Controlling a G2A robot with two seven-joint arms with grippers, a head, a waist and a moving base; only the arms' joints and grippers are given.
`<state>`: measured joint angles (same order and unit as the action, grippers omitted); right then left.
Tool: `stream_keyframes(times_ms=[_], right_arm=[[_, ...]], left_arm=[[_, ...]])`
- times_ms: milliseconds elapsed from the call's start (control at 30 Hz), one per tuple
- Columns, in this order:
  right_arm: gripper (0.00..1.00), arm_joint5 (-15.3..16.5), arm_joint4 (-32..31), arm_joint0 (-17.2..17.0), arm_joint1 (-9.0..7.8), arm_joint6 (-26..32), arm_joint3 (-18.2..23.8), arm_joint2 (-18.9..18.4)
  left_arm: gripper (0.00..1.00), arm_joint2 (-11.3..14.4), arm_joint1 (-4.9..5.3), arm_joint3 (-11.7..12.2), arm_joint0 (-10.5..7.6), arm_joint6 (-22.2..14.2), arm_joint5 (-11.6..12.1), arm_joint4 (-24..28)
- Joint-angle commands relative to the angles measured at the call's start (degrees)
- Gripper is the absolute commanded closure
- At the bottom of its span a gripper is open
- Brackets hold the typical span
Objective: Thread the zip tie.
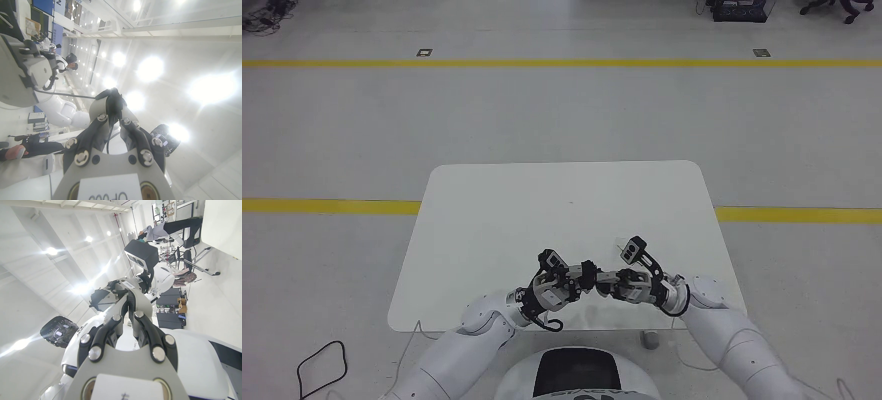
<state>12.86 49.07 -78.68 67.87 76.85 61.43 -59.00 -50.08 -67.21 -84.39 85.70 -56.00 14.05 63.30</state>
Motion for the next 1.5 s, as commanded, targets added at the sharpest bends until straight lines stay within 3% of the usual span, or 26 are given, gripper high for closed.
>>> stream_keyframes(times_ms=[0, 233, 267, 300, 733, 1000, 1267, 1467], right_arm=[[1.00, 0.07, -0.23, 0.18, 0.04, -0.65, -0.77, -0.01], [1.00, 0.64, -0.03, 0.63, 0.00, -2.74, -2.55, -1.11], [0.88, 0.58, 0.12, 0.55, -0.10, -2.41, -2.31, -1.51], [0.00, 0.87, 0.63, 0.50, -0.22, -2.52, -2.07, -2.19], [0.00, 0.97, 0.41, 0.44, -0.22, -3.49, -1.80, -2.28], [0.00, 6.40, -6.57, -3.51, -2.05, -9.88, 5.46, -7.88], [0.00, 6.63, -11.16, -9.14, -3.83, -12.31, 14.13, -14.88], [0.00, 6.63, -12.26, -11.08, -4.19, -12.77, 17.20, -17.13]], left_arm=[[1.00, 0.00, 0.00, 0.00, 0.00, 0.00, 0.00, 0.00], [1.00, 0.00, 0.00, 0.00, 0.00, 0.00, 0.00, 0.00], [1.00, 0.00, 0.00, 0.00, 0.00, 0.00, 0.00, 0.00], [1.00, 0.00, 0.00, 0.00, 0.00, 0.00, 0.00, 0.00], [1.00, 0.00, 0.00, 0.00, 0.00, 0.00, 0.00, 0.00], [1.00, -1.43, 0.54, -2.13, 0.90, 5.59, 1.03, -5.54], [1.00, -5.19, 1.94, -5.86, 4.05, 12.95, 2.46, -14.75], [1.00, -7.23, 2.60, -7.33, 5.98, 13.71, 3.04, -16.05]])
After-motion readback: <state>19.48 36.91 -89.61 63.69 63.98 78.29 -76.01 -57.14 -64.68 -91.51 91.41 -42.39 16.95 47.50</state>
